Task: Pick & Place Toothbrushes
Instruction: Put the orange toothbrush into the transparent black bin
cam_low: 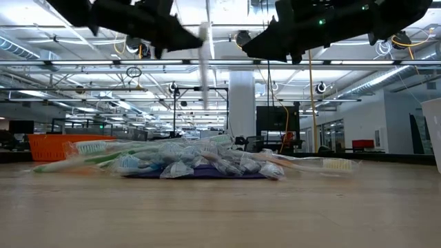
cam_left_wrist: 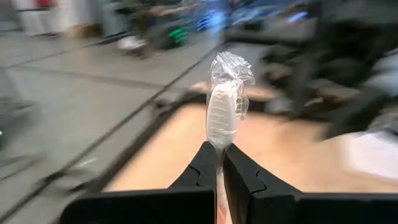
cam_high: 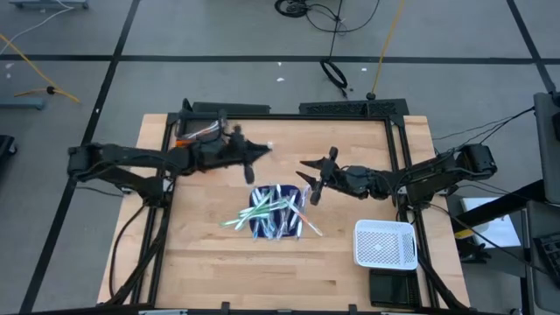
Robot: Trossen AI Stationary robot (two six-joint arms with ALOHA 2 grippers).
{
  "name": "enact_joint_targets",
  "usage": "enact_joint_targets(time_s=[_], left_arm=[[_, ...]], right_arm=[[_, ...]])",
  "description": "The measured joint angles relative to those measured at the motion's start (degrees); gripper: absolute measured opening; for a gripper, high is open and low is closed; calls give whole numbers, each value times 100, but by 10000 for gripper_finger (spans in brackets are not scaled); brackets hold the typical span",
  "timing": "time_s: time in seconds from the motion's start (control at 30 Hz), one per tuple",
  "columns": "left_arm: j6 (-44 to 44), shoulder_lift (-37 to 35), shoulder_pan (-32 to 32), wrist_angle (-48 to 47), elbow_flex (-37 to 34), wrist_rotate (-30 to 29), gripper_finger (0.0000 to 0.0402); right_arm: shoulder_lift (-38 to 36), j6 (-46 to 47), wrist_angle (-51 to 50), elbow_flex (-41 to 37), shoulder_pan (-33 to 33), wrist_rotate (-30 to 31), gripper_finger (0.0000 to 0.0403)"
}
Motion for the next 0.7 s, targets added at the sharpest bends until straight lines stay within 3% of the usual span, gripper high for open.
enact_joint_targets(time_s=[0.2, 0.37, 0.5, 0.7], left_arm=[[421, -979, 181, -1578, 0, -1815, 0], [579, -1478, 445, -2355, 0, -2783, 0], [627, -1561, 817, -2869, 0, -3161, 0], [796, -1451, 1539, -3158, 0, -3259, 0]], right_arm=[[0, 66, -21, 0, 0, -2, 153], [0, 110, -40, 0, 0, -2, 149], [0, 110, -50, 0, 0, -4, 150], [0, 111, -62, 0, 0, -4, 145]])
